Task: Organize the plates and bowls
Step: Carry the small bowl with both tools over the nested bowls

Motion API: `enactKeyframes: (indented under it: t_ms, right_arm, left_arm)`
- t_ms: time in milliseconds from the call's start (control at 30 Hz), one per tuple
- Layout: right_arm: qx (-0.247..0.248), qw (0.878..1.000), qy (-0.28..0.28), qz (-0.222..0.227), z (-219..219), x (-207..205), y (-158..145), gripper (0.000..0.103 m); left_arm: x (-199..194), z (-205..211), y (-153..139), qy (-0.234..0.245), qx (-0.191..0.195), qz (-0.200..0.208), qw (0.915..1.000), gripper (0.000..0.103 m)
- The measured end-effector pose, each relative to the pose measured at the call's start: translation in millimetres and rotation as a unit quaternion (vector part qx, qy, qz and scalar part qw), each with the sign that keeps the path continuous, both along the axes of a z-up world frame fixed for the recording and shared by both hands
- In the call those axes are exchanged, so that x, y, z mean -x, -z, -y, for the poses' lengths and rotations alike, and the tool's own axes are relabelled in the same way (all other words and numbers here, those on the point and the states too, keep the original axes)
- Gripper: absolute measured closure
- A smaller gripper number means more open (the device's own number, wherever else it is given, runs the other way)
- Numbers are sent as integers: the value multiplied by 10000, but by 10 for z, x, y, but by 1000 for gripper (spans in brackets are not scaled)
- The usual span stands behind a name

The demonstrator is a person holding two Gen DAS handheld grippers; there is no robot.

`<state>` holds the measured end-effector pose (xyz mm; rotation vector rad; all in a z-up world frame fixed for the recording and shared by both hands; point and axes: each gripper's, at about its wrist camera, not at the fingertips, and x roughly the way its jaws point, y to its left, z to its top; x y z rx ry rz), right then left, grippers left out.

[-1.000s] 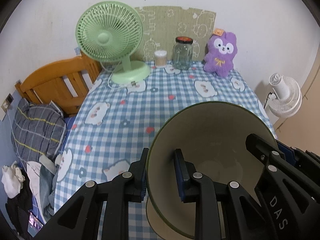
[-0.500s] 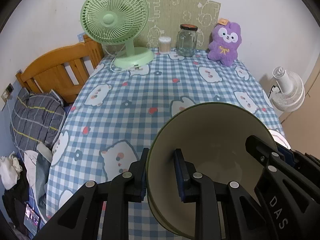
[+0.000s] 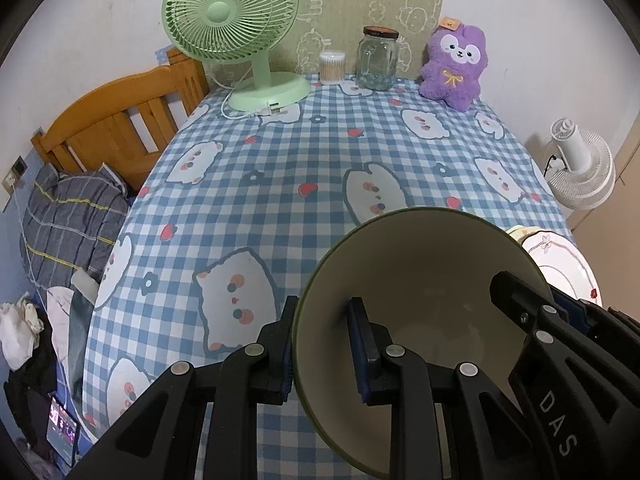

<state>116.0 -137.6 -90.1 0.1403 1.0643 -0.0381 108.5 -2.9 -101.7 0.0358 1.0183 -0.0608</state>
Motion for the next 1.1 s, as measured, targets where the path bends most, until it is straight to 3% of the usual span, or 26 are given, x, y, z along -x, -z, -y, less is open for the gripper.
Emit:
enactKeyframes:
  t_ms: [900,967,1033,1100]
  right_arm:
    - [35,9996,59,-271,-34,-59,223,81]
    - [31,9997,-3,-252,-40,-68,217,80]
    - [13,9995,-142,-269,-50,-87,223,75]
    - [29,9992,-204,-328,-59,-98,223,57]
  left_arm:
    - [-17,14,148,-14,-46,-170,9998,81]
    - [-30,13,152,27,-16,-175,9998,76]
    - [-54,-7,164,42,44,-205,9998,73]
    - [-60,-16,171,87,47,-215,9997,70]
